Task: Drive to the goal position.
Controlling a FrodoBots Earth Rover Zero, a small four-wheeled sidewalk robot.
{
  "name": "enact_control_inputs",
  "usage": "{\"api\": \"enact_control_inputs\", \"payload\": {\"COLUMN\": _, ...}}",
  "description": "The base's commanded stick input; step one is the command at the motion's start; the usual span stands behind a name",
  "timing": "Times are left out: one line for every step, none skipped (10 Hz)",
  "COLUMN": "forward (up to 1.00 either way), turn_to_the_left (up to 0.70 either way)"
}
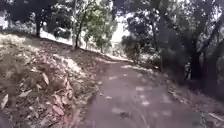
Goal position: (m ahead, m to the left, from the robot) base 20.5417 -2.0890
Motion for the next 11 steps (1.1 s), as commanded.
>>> {"api": "enact_control_inputs", "payload": {"forward": 1.0, "turn_to_the_left": -0.4}}
{"api": "enact_control_inputs", "payload": {"forward": 1.0, "turn_to_the_left": -0.22}}
{"api": "enact_control_inputs", "payload": {"forward": 1.0, "turn_to_the_left": -0.03}}
{"api": "enact_control_inputs", "payload": {"forward": 1.0, "turn_to_the_left": 0.0}}
{"api": "enact_control_inputs", "payload": {"forward": 1.0, "turn_to_the_left": 0.0}}
{"api": "enact_control_inputs", "payload": {"forward": 1.0, "turn_to_the_left": 0.0}}
{"api": "enact_control_inputs", "payload": {"forward": 1.0, "turn_to_the_left": 0.0}}
{"api": "enact_control_inputs", "payload": {"forward": 1.0, "turn_to_the_left": 0.0}}
{"api": "enact_control_inputs", "payload": {"forward": 1.0, "turn_to_the_left": 0.0}}
{"api": "enact_control_inputs", "payload": {"forward": 1.0, "turn_to_the_left": 0.0}}
{"api": "enact_control_inputs", "payload": {"forward": 1.0, "turn_to_the_left": 0.0}}
